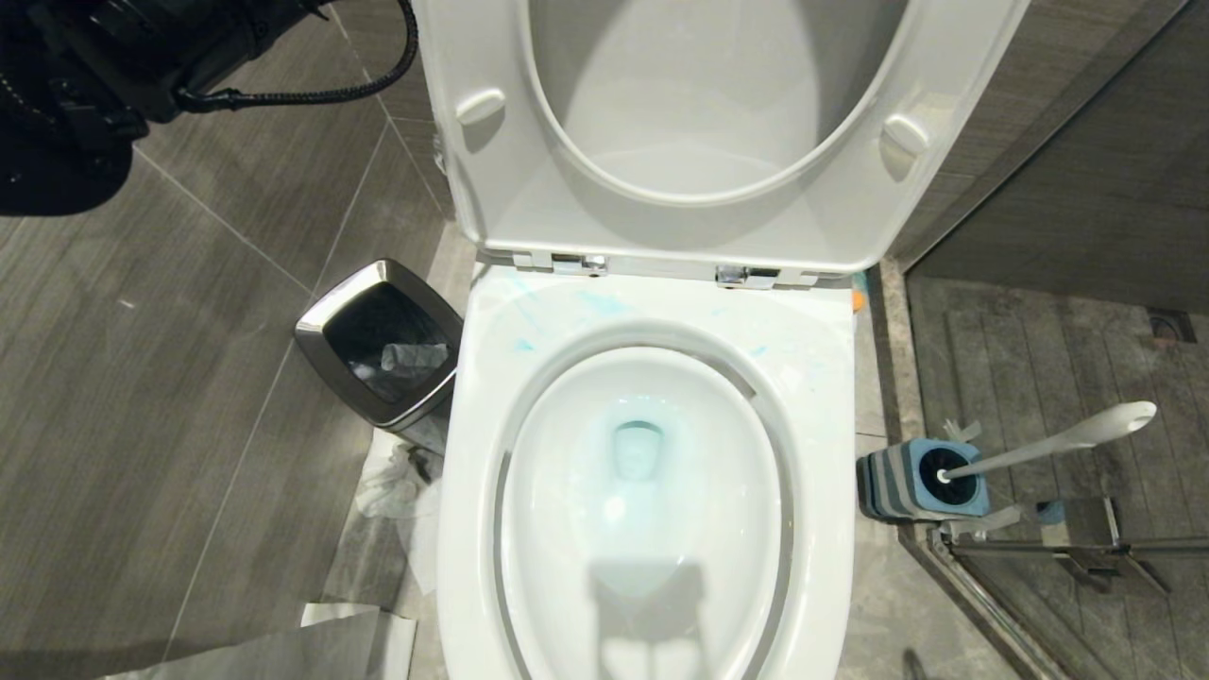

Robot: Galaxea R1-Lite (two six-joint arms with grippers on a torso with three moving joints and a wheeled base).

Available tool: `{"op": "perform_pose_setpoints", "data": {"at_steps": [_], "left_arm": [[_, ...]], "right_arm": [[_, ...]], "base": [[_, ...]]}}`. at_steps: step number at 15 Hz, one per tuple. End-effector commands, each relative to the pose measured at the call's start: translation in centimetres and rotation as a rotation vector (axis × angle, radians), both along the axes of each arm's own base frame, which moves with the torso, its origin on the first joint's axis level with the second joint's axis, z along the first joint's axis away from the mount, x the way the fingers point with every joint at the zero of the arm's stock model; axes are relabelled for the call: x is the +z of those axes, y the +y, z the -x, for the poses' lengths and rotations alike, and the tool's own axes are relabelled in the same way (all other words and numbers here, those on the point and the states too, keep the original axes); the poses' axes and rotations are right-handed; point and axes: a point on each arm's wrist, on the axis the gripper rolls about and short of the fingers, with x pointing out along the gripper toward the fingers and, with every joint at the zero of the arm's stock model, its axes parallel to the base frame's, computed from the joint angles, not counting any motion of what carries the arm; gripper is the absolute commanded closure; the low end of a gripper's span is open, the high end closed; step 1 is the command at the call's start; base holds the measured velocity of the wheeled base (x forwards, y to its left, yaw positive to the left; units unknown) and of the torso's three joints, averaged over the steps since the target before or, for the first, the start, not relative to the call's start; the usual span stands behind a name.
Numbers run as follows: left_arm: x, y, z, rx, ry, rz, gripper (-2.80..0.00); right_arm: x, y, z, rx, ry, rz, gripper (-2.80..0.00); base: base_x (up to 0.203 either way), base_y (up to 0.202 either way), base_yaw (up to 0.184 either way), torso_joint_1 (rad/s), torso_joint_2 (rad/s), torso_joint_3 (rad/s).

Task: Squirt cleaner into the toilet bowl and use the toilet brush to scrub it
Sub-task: Flush the toilet

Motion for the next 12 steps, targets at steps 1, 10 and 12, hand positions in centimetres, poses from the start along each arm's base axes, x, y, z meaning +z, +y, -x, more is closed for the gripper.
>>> {"op": "perform_pose_setpoints", "data": {"at_steps": [1,10,12], "left_arm": [[-0.4,-0.2,-0.7,-0.002,0.014,-0.006,0.0],[0.0,-0.7,-1.9,0.006,-0.027,-0.011,0.0],[-0.2,-0.8,-2.1,0.002,-0.021,-0.015,0.0]], "right_arm": [[-0.7,0.0,-0.2,0.0,0.024,0.0,0.0],[-0.7,0.0,-0.2,0.0,0.024,0.0,0.0],[-0.7,0.0,-0.2,0.0,0.024,0.0,0.0]], "base": [[0.0,0.0,0.0,0.0,0.0,0.0],[0.0,0.0,0.0,0.0,0.0,0.0],[0.0,0.0,0.0,0.0,0.0,0.0]]}}
